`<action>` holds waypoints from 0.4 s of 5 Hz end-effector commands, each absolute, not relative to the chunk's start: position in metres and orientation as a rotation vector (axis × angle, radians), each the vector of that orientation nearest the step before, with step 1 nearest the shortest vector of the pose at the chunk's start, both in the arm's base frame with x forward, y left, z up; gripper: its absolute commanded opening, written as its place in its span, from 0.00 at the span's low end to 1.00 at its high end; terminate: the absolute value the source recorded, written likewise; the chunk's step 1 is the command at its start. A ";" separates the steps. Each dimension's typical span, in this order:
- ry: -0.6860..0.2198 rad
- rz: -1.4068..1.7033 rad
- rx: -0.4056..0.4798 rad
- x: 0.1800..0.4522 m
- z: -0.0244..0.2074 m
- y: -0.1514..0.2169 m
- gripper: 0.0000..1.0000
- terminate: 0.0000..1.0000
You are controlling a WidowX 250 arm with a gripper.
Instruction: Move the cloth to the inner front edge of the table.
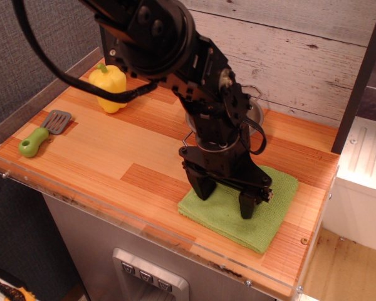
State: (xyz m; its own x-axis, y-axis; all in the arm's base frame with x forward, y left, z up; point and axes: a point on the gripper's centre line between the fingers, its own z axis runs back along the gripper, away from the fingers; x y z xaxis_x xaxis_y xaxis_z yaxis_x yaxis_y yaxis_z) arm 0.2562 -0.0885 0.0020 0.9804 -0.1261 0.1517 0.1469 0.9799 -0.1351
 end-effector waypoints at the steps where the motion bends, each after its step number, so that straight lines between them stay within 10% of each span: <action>1: -0.028 -0.105 -0.118 0.229 -0.008 -0.110 1.00 0.00; 2: -0.054 -0.114 -0.116 0.236 0.006 -0.109 1.00 0.00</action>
State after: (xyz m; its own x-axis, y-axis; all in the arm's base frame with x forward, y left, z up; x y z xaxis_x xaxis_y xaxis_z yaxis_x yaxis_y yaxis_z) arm 0.2433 -0.1042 0.0070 0.9910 -0.1071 0.0805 0.1159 0.9867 -0.1137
